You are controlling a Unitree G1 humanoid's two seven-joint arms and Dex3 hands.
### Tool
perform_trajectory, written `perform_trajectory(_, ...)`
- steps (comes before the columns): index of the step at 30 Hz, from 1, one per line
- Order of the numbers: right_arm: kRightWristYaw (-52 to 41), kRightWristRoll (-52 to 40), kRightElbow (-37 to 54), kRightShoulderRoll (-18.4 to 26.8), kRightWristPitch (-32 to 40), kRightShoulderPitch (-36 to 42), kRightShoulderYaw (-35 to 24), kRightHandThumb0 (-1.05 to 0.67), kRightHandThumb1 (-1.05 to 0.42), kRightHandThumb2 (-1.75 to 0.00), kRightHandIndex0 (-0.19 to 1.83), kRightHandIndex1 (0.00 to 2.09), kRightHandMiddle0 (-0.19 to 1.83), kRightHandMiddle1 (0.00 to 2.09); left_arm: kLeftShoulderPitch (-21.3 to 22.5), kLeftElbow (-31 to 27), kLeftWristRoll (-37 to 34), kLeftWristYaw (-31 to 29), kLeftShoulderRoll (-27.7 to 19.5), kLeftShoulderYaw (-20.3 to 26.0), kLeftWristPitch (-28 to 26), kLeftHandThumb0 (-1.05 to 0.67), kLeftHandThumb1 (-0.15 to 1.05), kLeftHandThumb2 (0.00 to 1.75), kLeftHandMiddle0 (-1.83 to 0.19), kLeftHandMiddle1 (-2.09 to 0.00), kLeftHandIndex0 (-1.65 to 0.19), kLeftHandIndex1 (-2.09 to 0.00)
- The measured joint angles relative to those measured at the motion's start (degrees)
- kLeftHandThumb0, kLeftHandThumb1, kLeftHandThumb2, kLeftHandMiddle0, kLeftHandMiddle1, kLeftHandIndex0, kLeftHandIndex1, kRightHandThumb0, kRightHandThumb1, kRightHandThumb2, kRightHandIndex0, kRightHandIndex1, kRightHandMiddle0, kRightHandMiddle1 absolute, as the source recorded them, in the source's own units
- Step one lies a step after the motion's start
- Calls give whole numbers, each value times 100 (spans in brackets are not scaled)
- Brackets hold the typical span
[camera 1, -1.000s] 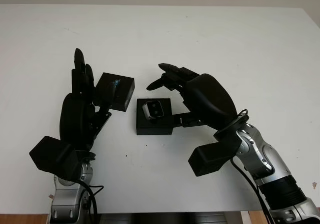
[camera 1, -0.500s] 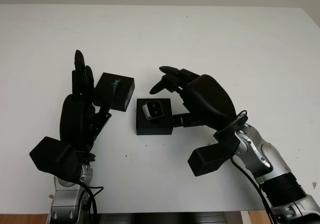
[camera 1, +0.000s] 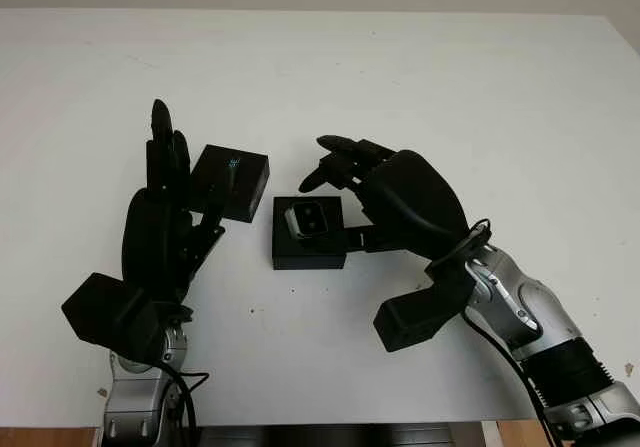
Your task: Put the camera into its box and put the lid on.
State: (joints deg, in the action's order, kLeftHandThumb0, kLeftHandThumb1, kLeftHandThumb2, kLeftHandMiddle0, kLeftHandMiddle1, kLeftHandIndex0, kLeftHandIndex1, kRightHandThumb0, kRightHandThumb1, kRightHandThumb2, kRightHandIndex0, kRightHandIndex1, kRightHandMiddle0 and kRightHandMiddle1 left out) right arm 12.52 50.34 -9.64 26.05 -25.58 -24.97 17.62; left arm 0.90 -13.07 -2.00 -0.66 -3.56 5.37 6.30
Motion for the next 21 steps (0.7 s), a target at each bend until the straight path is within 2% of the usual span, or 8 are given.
perform_trajectory(8,57,20,-101,1,-56,-13,38,-72,-97,-5,49,11,42,104,0,0,-12,-32,-1,0,15,-51,105,35,18,-5,19,-4)
perform_trajectory(13,220,32,-152,0,-178,-22,103,-50,-101,-6,54,15,49,127,0,0,-6,-23,-1,1,51,-51,105,34,17,-5,18,-4)
perform_trajectory(21,400,24,-332,2,-339,-71,128,-48,-103,-6,59,21,46,141,0,0,-36,-13,1,1,51,-52,105,33,17,-5,19,-5)
